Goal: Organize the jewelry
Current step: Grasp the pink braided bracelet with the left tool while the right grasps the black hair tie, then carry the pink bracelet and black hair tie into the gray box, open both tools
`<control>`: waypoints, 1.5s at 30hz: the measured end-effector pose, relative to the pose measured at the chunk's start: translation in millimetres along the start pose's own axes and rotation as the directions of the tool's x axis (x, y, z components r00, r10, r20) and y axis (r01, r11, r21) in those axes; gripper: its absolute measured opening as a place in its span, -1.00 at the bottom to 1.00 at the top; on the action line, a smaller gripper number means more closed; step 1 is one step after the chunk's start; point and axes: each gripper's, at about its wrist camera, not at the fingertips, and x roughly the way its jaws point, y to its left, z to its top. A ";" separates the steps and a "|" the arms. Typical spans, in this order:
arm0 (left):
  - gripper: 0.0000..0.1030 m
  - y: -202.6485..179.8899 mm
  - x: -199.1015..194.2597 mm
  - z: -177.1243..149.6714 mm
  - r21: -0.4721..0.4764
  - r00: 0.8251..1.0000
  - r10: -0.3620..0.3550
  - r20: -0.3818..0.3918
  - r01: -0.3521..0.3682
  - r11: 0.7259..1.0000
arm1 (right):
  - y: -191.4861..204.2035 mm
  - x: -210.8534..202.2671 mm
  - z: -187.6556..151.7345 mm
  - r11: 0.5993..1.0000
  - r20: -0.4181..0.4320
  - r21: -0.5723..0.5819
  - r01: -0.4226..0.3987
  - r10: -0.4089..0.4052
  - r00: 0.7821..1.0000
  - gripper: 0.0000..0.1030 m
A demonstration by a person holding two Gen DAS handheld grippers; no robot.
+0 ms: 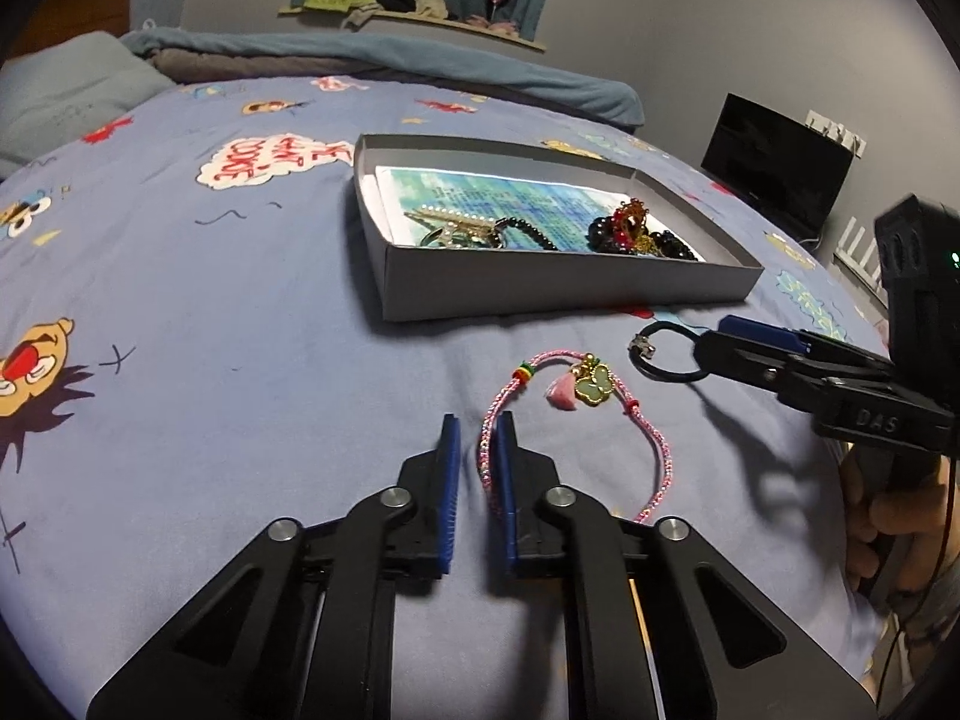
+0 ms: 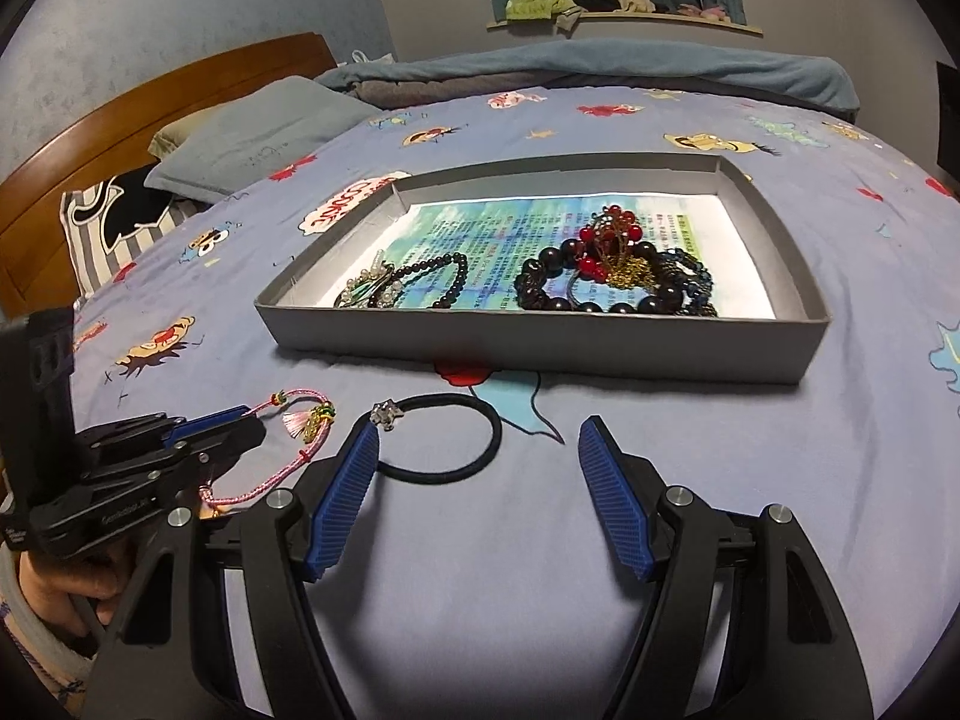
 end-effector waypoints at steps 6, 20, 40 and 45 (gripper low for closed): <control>-0.82 -2.9 -2.8 -1.3 0.010 1.000 -0.005 0.011 0.004 1.000 | 16.1 9.1 -4.3 0.996 -0.027 -0.084 0.022 -0.025 0.999 -0.07; -0.95 -3.4 -11.3 -2.4 0.015 0.999 -0.003 0.047 0.002 1.000 | 17.6 -5.6 -12.5 0.996 0.027 -0.077 -0.052 0.054 0.998 -0.93; -0.95 -13.7 -44.0 34.9 0.025 0.983 -0.089 0.159 0.086 0.996 | 10.2 -52.8 15.4 0.995 0.190 -0.062 -0.081 0.091 0.978 -0.93; -0.95 -21.9 -48.2 55.9 0.056 0.979 -0.091 0.183 0.082 0.995 | 5.3 -58.8 32.5 0.996 0.211 -0.069 -0.061 0.075 0.975 -0.93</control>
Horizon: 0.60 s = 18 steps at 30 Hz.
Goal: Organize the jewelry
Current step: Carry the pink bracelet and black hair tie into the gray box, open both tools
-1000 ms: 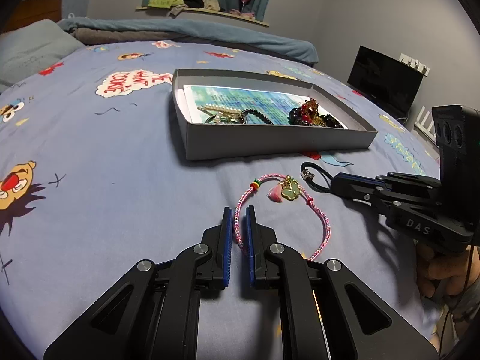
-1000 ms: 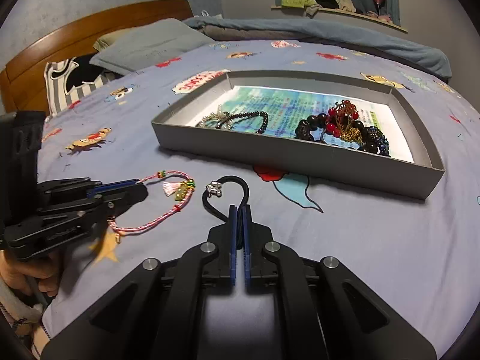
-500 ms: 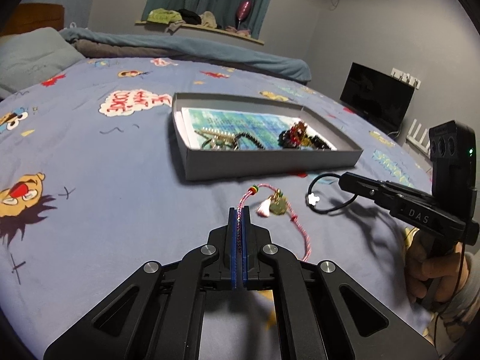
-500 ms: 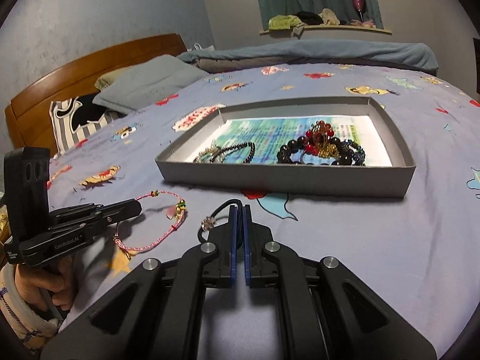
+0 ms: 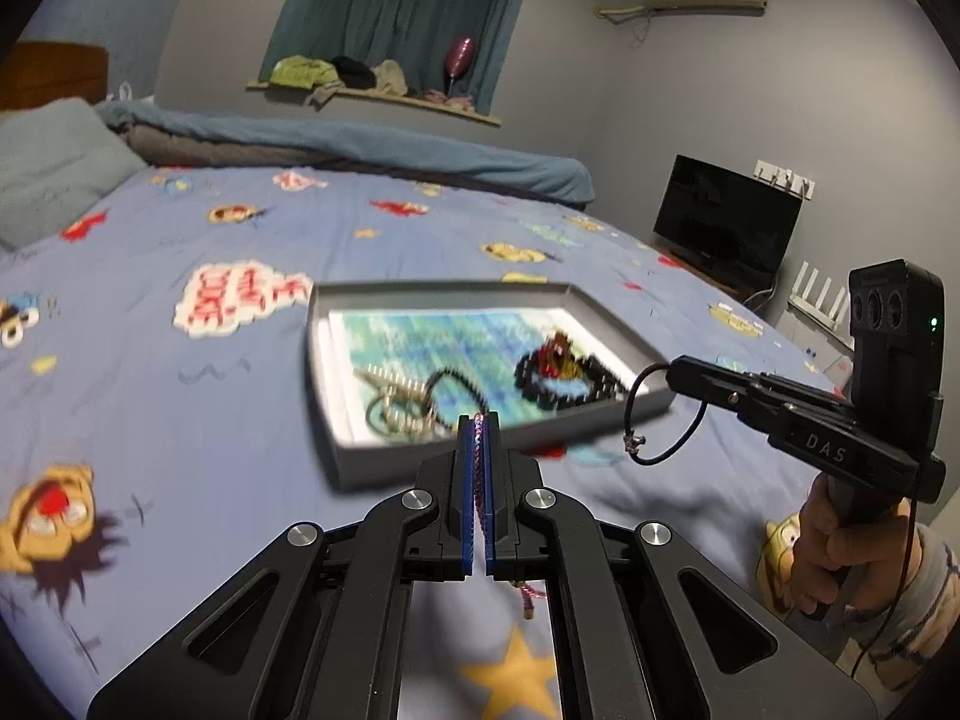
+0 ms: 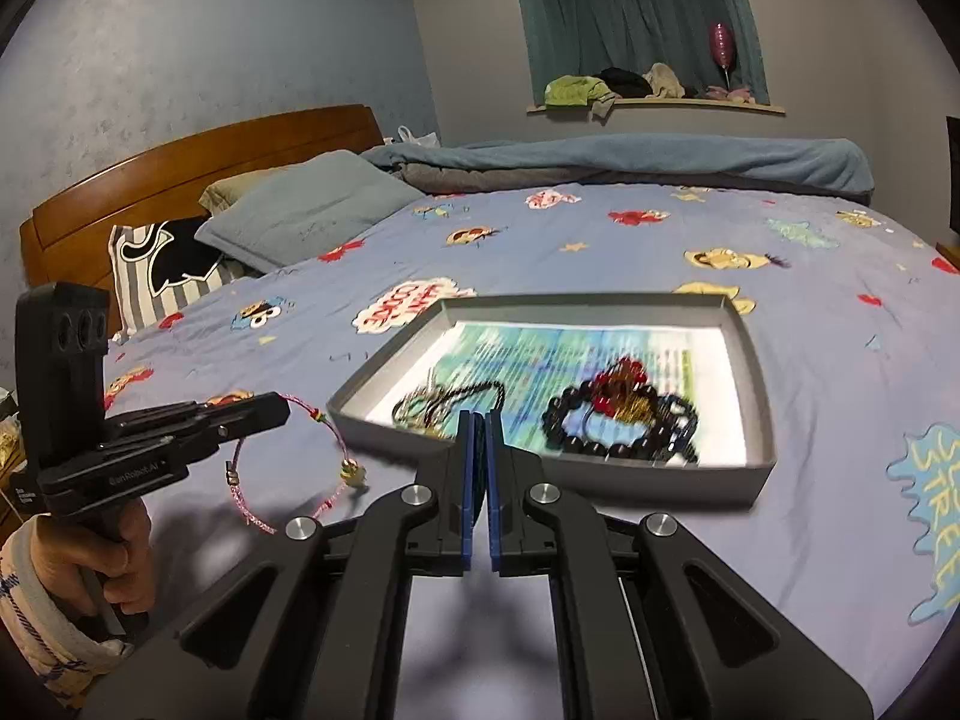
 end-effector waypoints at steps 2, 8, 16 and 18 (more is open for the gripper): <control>-0.95 -2.2 0.3 10.6 0.007 1.000 -0.001 0.014 0.001 1.000 | -3.3 0.3 6.1 1.000 0.005 0.000 0.006 -0.006 1.000 -0.93; -0.95 -5.5 8.4 34.0 0.017 0.999 -0.005 0.036 0.004 1.000 | -9.7 10.1 21.3 1.000 0.008 -0.002 0.015 -0.015 1.000 -0.93; -0.95 -10.7 36.2 63.9 0.058 0.999 0.013 0.035 -0.015 0.998 | -19.9 35.9 42.0 1.000 -0.002 0.005 0.016 -0.016 1.000 -0.93; -0.95 -9.0 47.0 69.2 0.063 0.999 0.023 0.026 -0.024 0.998 | -22.6 46.7 48.0 1.000 -0.012 0.004 0.021 -0.021 1.000 -0.93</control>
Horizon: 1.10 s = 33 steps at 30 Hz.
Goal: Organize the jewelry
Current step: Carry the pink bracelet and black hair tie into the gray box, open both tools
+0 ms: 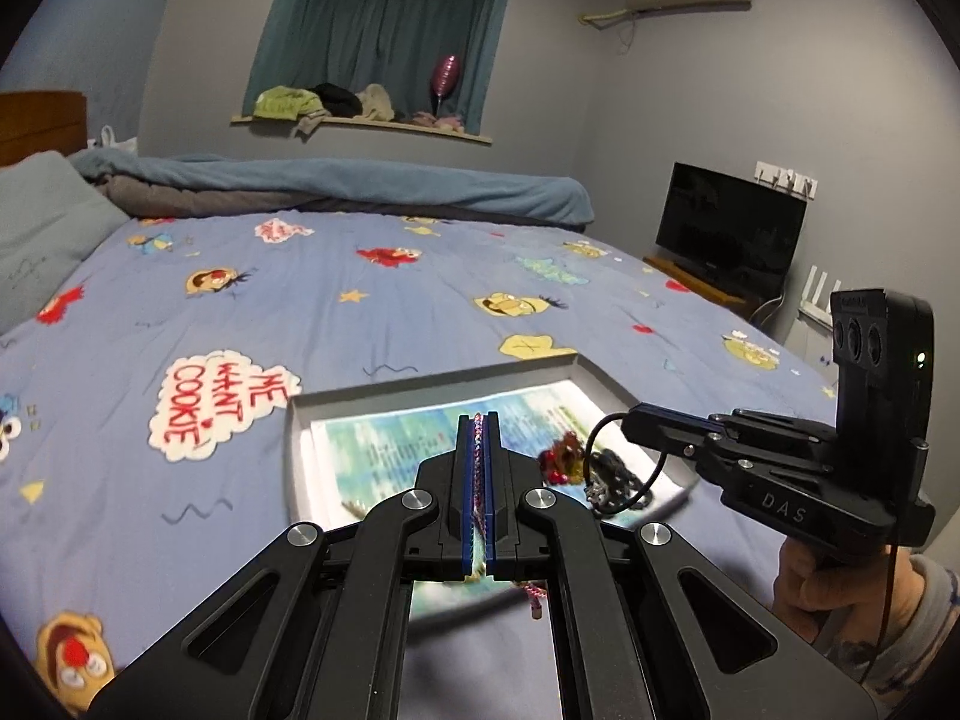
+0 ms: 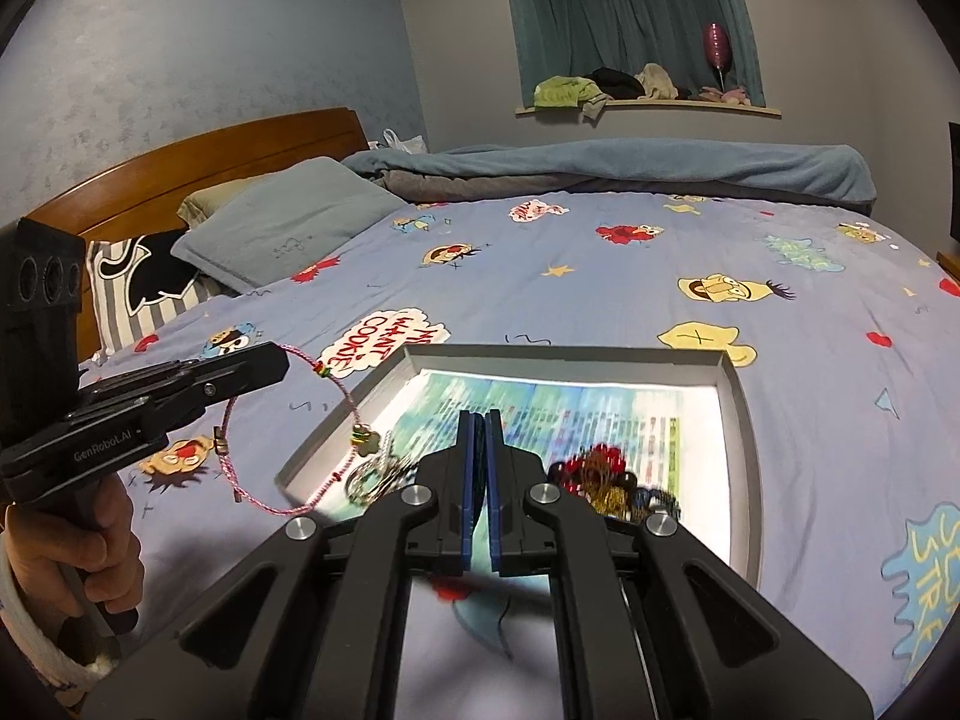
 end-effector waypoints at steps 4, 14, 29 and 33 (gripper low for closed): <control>-0.95 8.4 24.7 4.9 -0.009 0.999 0.018 -0.026 -0.018 1.000 | -3.5 21.5 9.4 1.000 -0.023 -0.002 0.011 -0.011 1.000 -0.93; -0.95 29.3 76.4 -6.6 -0.026 0.989 0.064 -0.131 -0.068 0.997 | -12.2 77.4 23.6 0.999 -0.086 0.008 0.035 -0.035 0.996 -0.93; 0.15 41.8 71.8 -31.8 -0.048 0.982 0.130 -0.139 -0.137 0.989 | -20.3 97.1 5.6 0.994 -0.152 -0.002 0.106 -0.105 0.983 -0.41; 0.54 34.7 58.1 -35.0 -0.023 0.987 0.122 -0.101 -0.124 0.992 | -13.3 78.0 1.2 0.994 -0.093 -0.019 0.104 -0.105 0.990 -0.03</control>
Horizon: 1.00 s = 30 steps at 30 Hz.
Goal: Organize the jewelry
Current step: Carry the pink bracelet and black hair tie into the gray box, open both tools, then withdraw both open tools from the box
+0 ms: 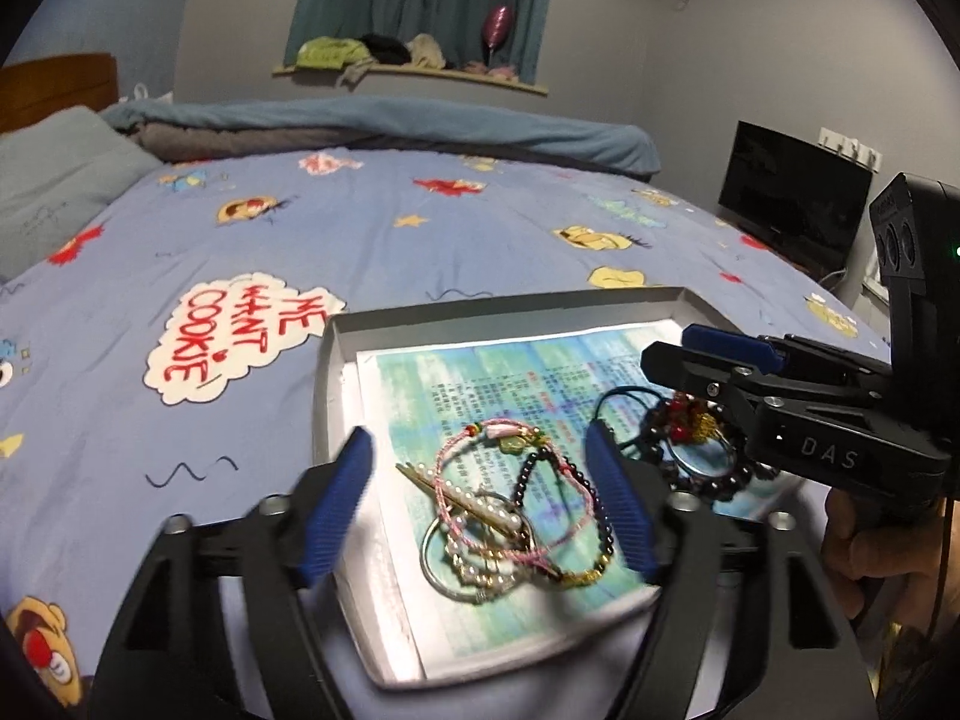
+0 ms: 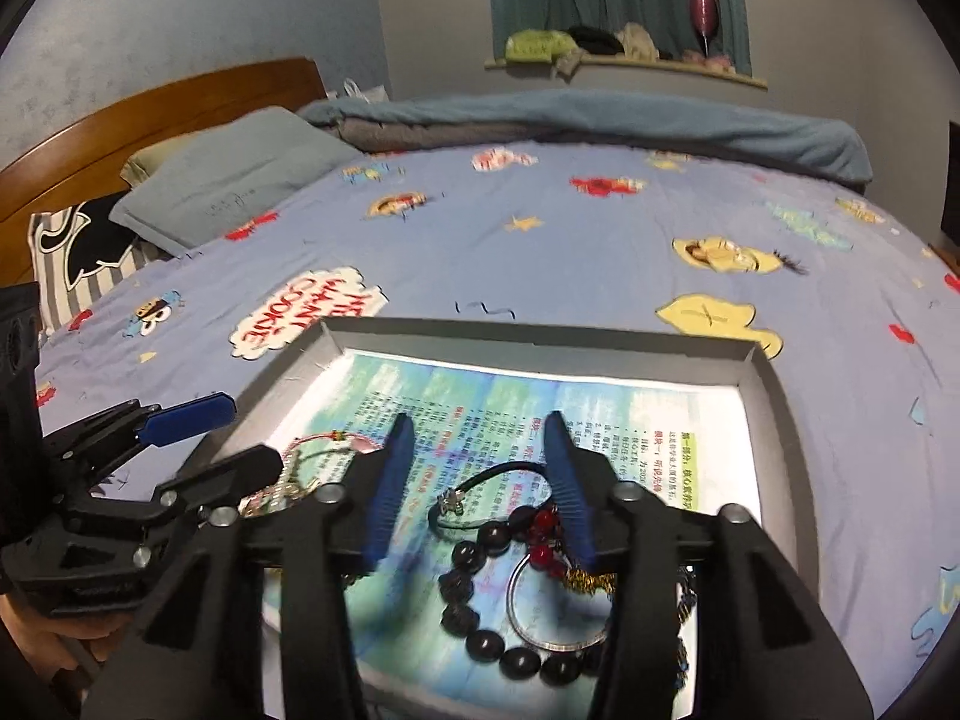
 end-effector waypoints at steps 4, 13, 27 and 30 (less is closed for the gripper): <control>0.74 -4.6 -13.4 -4.8 0.014 0.999 0.015 0.029 -0.016 1.000 | 3.5 -20.4 -7.3 1.000 0.043 0.001 0.009 -0.009 0.999 0.10; 0.81 -5.4 -35.2 -22.0 0.003 0.999 0.024 0.045 -0.024 1.000 | 1.0 -56.4 -32.1 0.999 0.084 0.032 0.014 -0.016 0.996 0.28; 0.87 -19.0 -73.9 -72.0 -0.013 0.994 0.065 0.092 -0.064 0.998 | 4.3 -96.3 -84.4 0.999 0.090 0.019 0.038 -0.040 0.995 0.57; 0.88 -22.3 -81.2 -76.9 -0.009 0.990 0.081 0.119 -0.080 0.997 | 5.7 -103.7 -94.1 0.999 0.104 0.017 0.040 -0.041 0.994 0.64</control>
